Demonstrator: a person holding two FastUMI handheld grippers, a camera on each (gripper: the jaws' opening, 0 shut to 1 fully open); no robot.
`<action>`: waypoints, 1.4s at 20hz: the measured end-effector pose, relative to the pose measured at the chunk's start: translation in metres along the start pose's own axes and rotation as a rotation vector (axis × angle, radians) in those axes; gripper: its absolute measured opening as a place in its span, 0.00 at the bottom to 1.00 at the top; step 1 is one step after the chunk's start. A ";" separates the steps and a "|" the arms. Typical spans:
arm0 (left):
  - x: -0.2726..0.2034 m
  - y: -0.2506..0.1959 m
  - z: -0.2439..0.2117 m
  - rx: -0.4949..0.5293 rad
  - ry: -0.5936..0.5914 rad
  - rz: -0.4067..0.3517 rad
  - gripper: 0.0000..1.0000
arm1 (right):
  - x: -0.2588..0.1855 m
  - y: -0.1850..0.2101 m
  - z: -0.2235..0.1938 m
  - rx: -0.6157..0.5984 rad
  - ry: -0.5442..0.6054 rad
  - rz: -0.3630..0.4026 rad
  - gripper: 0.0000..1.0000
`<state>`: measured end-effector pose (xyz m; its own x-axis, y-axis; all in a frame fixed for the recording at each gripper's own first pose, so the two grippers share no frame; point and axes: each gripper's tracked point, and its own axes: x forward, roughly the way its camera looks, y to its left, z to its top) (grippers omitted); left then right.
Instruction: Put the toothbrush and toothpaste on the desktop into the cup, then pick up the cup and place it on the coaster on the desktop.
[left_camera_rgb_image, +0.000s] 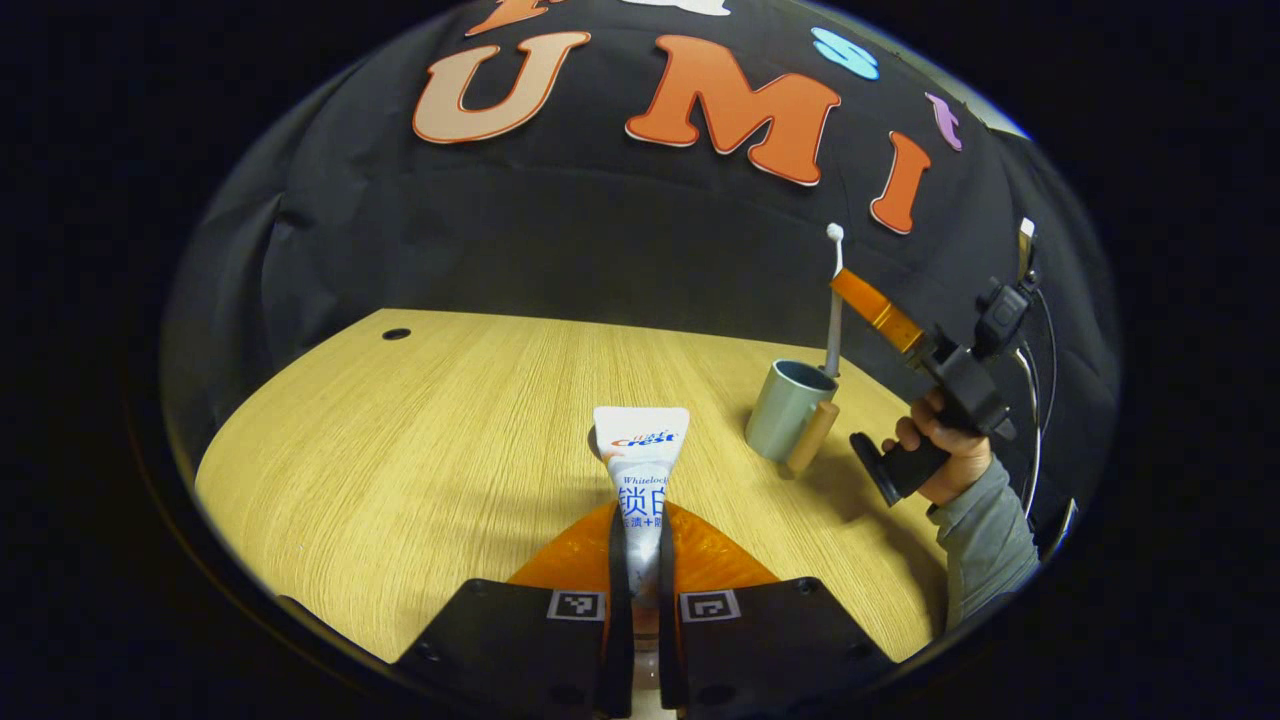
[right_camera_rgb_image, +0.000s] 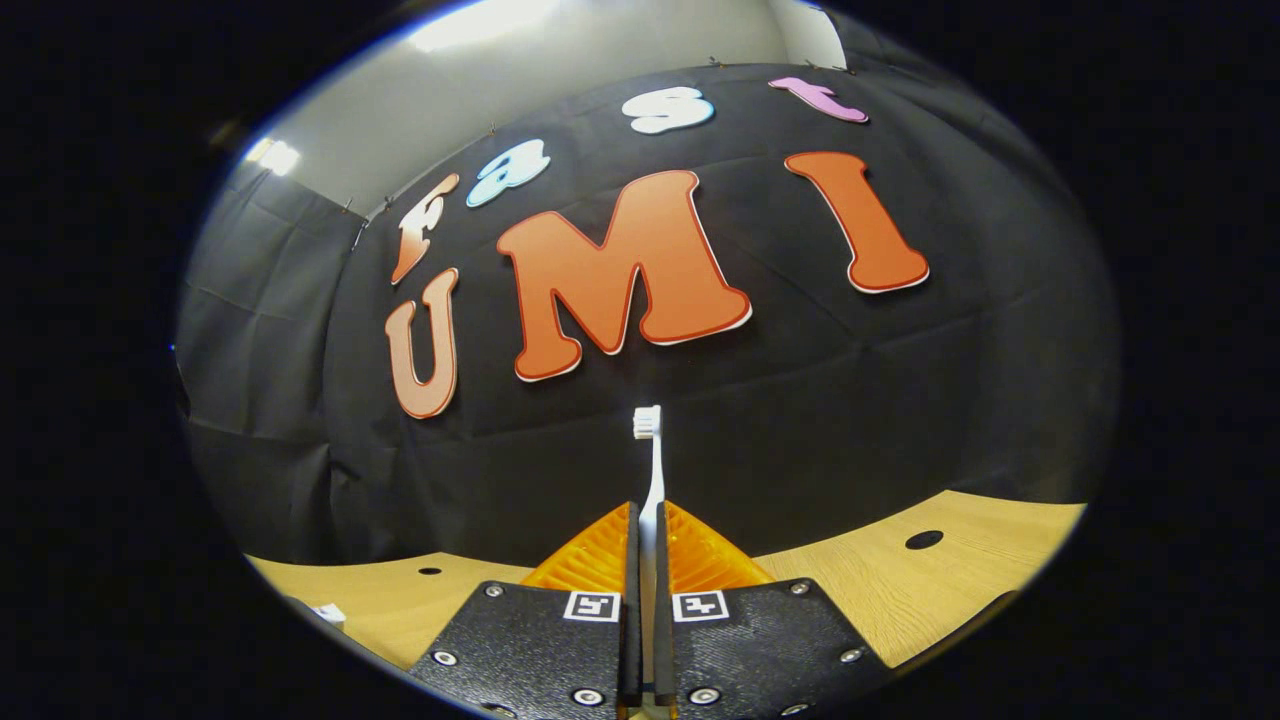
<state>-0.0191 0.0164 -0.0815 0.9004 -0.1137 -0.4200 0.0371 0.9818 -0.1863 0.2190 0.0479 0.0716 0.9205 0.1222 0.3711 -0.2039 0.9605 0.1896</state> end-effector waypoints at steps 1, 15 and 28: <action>0.000 -0.002 0.006 0.006 -0.023 -0.004 0.13 | 0.002 -0.003 -0.007 0.001 0.022 -0.012 0.05; 0.010 -0.028 0.050 0.050 -0.125 -0.067 0.13 | -0.016 -0.010 -0.020 -0.059 0.093 -0.035 0.06; 0.047 -0.085 0.099 0.075 -0.268 -0.183 0.13 | -0.076 -0.030 -0.022 -0.034 0.206 -0.009 0.36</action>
<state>0.0628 -0.0572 0.0028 0.9573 -0.2553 -0.1354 0.2319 0.9582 -0.1674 0.1622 0.0154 0.0179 0.9716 0.1593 0.1750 -0.1876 0.9692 0.1596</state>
